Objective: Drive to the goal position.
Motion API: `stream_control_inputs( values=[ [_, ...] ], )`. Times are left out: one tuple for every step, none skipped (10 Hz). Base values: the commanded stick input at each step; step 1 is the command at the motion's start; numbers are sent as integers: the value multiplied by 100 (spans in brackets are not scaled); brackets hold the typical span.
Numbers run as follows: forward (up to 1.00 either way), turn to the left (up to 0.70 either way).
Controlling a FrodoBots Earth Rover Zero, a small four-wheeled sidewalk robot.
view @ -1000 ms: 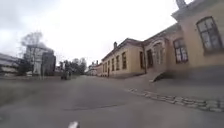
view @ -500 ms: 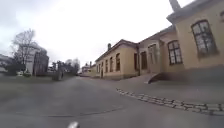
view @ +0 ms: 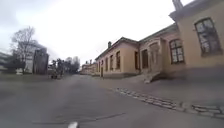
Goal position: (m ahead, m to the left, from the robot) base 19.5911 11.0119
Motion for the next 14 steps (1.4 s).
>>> stream_control_inputs(
  values=[
    [70, 7],
    [70, 0],
    [70, 0],
    [70, 0],
    [70, 3],
    [70, 25],
    [70, 35],
    [70, 22],
    [70, 0],
    [70, 0],
    [70, 0],
    [70, 0],
    [70, 0],
    [70, 0]
  ],
)
